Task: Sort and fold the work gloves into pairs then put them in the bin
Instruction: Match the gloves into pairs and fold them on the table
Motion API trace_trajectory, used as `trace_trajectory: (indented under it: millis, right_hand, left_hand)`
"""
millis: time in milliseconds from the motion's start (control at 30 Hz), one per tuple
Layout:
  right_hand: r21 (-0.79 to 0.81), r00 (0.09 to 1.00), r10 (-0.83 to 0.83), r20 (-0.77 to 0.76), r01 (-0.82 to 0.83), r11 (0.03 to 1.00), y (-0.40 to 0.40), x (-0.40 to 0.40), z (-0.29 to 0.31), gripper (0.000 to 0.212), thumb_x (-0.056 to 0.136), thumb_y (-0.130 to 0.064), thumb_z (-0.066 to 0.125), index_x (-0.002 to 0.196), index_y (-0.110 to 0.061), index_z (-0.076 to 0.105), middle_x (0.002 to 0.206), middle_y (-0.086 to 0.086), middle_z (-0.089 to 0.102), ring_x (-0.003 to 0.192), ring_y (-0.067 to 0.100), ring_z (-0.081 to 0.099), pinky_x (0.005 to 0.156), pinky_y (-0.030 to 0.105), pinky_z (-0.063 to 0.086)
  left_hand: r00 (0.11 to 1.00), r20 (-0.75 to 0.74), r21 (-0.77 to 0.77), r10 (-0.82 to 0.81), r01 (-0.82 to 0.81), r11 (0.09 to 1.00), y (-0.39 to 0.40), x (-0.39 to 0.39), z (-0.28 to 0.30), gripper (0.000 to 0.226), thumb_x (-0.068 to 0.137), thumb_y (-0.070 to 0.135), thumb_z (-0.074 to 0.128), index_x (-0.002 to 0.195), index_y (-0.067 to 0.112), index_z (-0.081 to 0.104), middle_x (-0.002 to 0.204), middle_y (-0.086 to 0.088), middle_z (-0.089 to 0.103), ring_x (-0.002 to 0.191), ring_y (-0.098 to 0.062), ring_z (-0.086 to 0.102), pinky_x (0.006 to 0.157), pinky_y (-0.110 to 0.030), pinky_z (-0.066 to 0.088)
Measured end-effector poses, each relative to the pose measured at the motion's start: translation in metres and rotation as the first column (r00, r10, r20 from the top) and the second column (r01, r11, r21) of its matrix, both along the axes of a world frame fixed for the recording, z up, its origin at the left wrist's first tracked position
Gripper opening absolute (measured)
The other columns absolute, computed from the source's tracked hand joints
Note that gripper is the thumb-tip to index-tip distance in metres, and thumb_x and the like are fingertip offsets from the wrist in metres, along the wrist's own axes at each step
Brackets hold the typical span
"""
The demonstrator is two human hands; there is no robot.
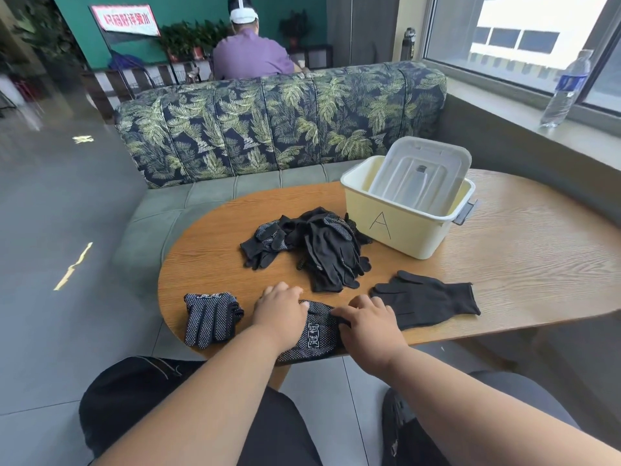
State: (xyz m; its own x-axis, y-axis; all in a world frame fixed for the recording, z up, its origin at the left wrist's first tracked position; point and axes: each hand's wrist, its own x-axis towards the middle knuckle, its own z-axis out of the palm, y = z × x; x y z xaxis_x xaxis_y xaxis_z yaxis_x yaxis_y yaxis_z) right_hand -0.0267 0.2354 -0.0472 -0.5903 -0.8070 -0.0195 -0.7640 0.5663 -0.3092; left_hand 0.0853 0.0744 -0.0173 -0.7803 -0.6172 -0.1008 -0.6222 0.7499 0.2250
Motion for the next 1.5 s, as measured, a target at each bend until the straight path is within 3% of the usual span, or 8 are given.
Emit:
trace_trajectory:
  millis: [233, 367, 533, 733, 833, 1000, 1267, 1500]
  right_hand:
    - [-0.009, 1.0, 0.017, 0.02, -0.017, 1.0, 0.003, -0.003, 0.0, 0.043, 0.103, -0.038, 0.045, 0.143, -0.046, 0.056, 0.13, -0.002, 0.054, 0.119, 0.028, 0.047, 0.103, 0.041, 0.039]
    - [0.015, 0.992, 0.085, -0.095, -0.084, 0.996, 0.004, 0.001, -0.003, 0.053, 0.095, -0.031, 0.042, 0.144, -0.048, 0.053, 0.139, 0.001, 0.056, 0.124, 0.033, 0.049, 0.105, 0.047, 0.039]
    - [0.042, 0.999, 0.04, -0.007, -0.04, 0.998, 0.001, 0.005, -0.001, 0.064, 0.087, -0.036, 0.025, 0.142, -0.051, 0.055, 0.145, -0.006, 0.052, 0.131, 0.028, 0.043, 0.109, 0.041, 0.032]
    - [0.03, 0.999, 0.033, 0.01, -0.034, 0.999, 0.0, 0.002, -0.001, 0.052, 0.098, -0.031, 0.041, 0.143, -0.051, 0.056, 0.146, -0.01, 0.052, 0.132, 0.025, 0.043, 0.11, 0.039, 0.032]
    - [0.008, 0.998, 0.01, 0.056, -0.011, 1.0, 0.0, 0.002, 0.001, 0.05, 0.098, -0.029, 0.045, 0.142, -0.049, 0.059, 0.146, -0.011, 0.053, 0.131, 0.024, 0.043, 0.11, 0.038, 0.033]
    - [-0.014, 0.994, -0.031, 0.105, 0.033, 0.999, -0.001, 0.003, 0.003, 0.049, 0.093, -0.029, 0.052, 0.14, -0.042, 0.061, 0.145, -0.012, 0.054, 0.13, 0.023, 0.044, 0.108, 0.037, 0.033]
    - [-0.018, 0.993, -0.047, 0.109, 0.049, 0.999, -0.003, 0.002, 0.002, 0.051, 0.088, -0.032, 0.054, 0.136, -0.041, 0.065, 0.141, -0.012, 0.057, 0.125, 0.025, 0.047, 0.104, 0.038, 0.036]
    - [-0.03, 0.991, -0.079, 0.11, 0.082, 0.996, -0.008, -0.002, 0.003, 0.038, 0.094, -0.043, 0.053, 0.128, -0.042, 0.07, 0.133, -0.012, 0.059, 0.121, 0.022, 0.048, 0.099, 0.036, 0.036]
  left_hand:
    - [0.993, 0.12, 0.014, -0.021, 0.019, 1.0, -0.008, -0.017, 0.005, 0.024, 0.101, 0.04, 0.057, 0.116, 0.026, 0.069, 0.124, -0.004, 0.058, 0.12, -0.028, 0.052, 0.104, -0.043, 0.046]
    - [0.99, -0.085, 0.198, 0.116, -0.098, 0.975, -0.01, -0.01, 0.008, 0.008, 0.097, 0.034, 0.062, 0.1, 0.028, 0.067, 0.1, 0.005, 0.068, 0.095, -0.019, 0.064, 0.084, -0.033, 0.053]
    - [0.855, -0.284, 0.651, 0.434, -0.16, 0.742, 0.0, -0.001, -0.008, 0.023, 0.087, 0.022, 0.079, 0.103, 0.032, 0.066, 0.109, 0.008, 0.064, 0.103, -0.012, 0.063, 0.095, -0.034, 0.049]
    - [0.743, -0.303, 0.826, 0.597, -0.108, 0.554, -0.005, 0.001, -0.012, 0.034, 0.081, 0.016, 0.086, 0.108, 0.026, 0.068, 0.111, 0.004, 0.067, 0.103, -0.01, 0.063, 0.086, -0.028, 0.045]
    - [0.724, -0.314, 0.855, 0.615, -0.066, 0.515, -0.003, 0.002, -0.011, 0.033, 0.082, 0.014, 0.085, 0.109, 0.022, 0.068, 0.111, 0.003, 0.068, 0.101, -0.009, 0.064, 0.074, -0.021, 0.044]
    - [0.703, -0.355, 0.861, 0.616, -0.012, 0.509, -0.001, 0.005, -0.015, 0.027, 0.093, 0.008, 0.073, 0.118, 0.018, 0.07, 0.113, 0.0, 0.067, 0.097, -0.003, 0.063, 0.072, -0.013, 0.041]
    - [0.664, -0.395, 0.859, 0.635, 0.022, 0.511, 0.003, 0.003, -0.023, 0.024, 0.088, 0.012, 0.08, 0.108, 0.022, 0.071, 0.102, 0.0, 0.071, 0.097, -0.013, 0.068, 0.08, -0.019, 0.048]
    - [0.698, -0.374, 0.865, 0.61, 0.026, 0.501, 0.003, 0.006, -0.018, 0.029, 0.092, 0.0, 0.07, 0.119, 0.013, 0.067, 0.108, -0.003, 0.067, 0.091, -0.002, 0.063, 0.062, -0.001, 0.044]
